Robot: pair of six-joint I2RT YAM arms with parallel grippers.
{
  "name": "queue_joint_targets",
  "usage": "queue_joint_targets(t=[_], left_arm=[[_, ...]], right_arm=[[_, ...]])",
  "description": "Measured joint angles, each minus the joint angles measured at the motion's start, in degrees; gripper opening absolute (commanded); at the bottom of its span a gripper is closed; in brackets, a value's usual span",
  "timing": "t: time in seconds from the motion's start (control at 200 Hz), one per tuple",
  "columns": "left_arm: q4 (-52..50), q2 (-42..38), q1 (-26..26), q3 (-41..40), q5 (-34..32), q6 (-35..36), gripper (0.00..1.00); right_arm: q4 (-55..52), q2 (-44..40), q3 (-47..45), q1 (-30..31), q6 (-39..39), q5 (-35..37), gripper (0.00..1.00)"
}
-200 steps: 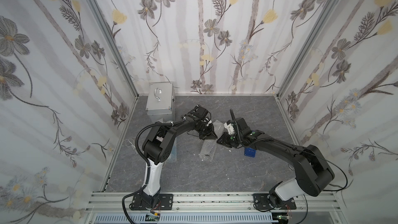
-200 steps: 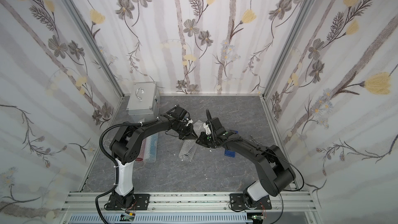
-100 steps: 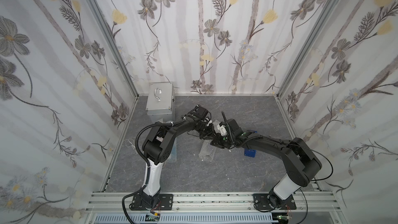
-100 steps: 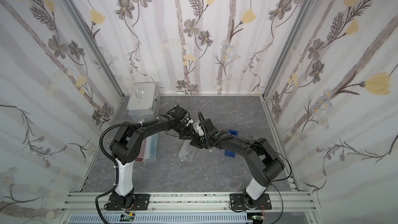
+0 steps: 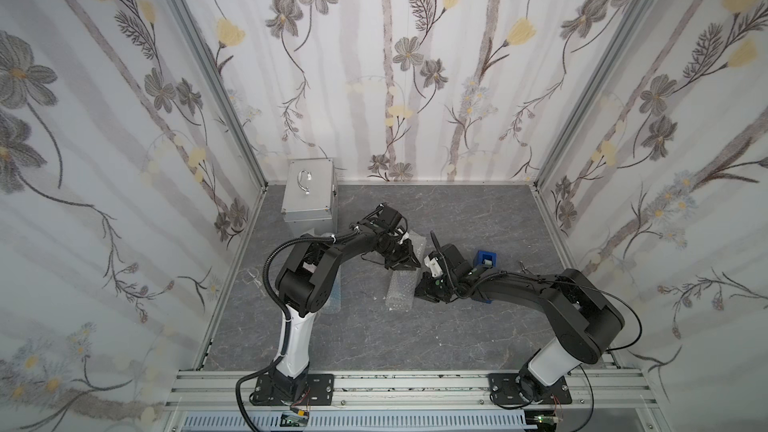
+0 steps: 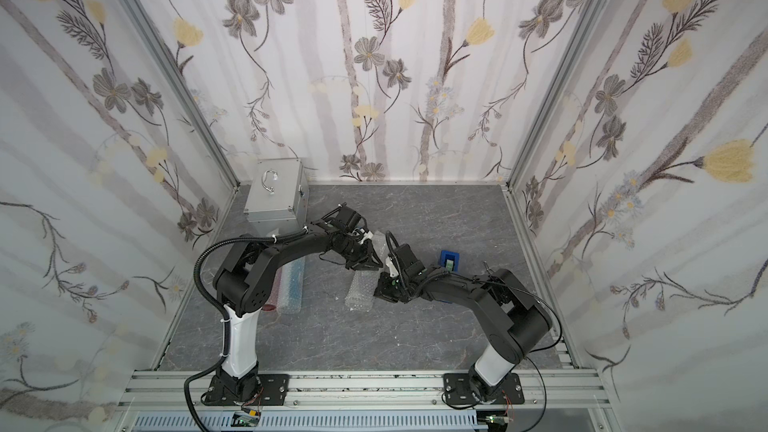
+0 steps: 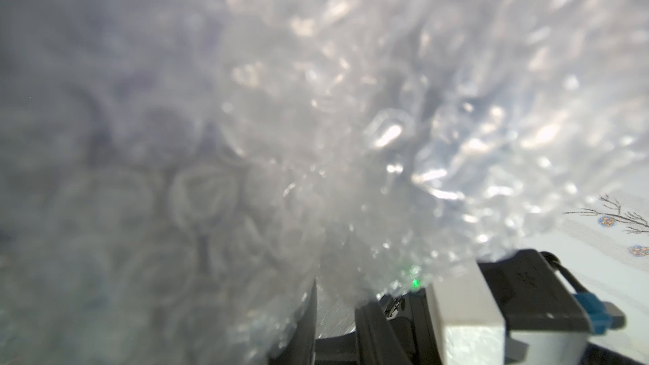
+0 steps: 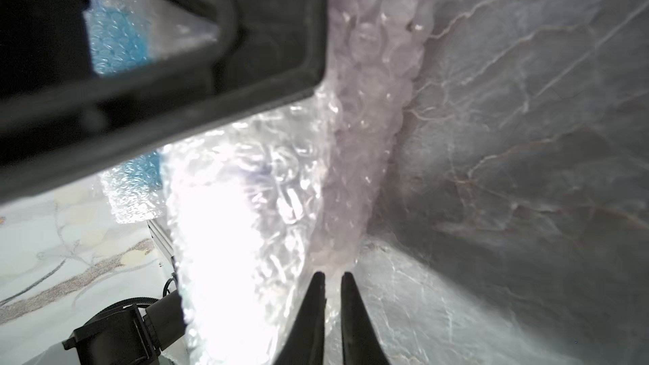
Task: Wrap wine bottles in bubble wrap
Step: Wrap the wine bottle in bubble wrap.
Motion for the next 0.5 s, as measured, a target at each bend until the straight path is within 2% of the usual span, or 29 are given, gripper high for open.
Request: queue_joint_targets(t=[0.22, 0.44, 0.5], left_arm=[[0.2, -0.3, 0.7, -0.4, 0.0, 0.7, 0.23], [-0.1, -2.1, 1.6, -1.9, -3.0, 0.9, 0.24], [-0.1, -2.6, 1.7, -2.4, -3.8, 0.9, 0.24]], right_arm=[[-4.6, -7.0, -0.6, -1.5, -1.5, 2.0, 0.21], [-12.2, -18.6, -3.3, -6.3, -3.2, 6.2, 0.35], [-16.1, -22.7, -3.9, -8.2, -3.6, 8.2, 0.41]])
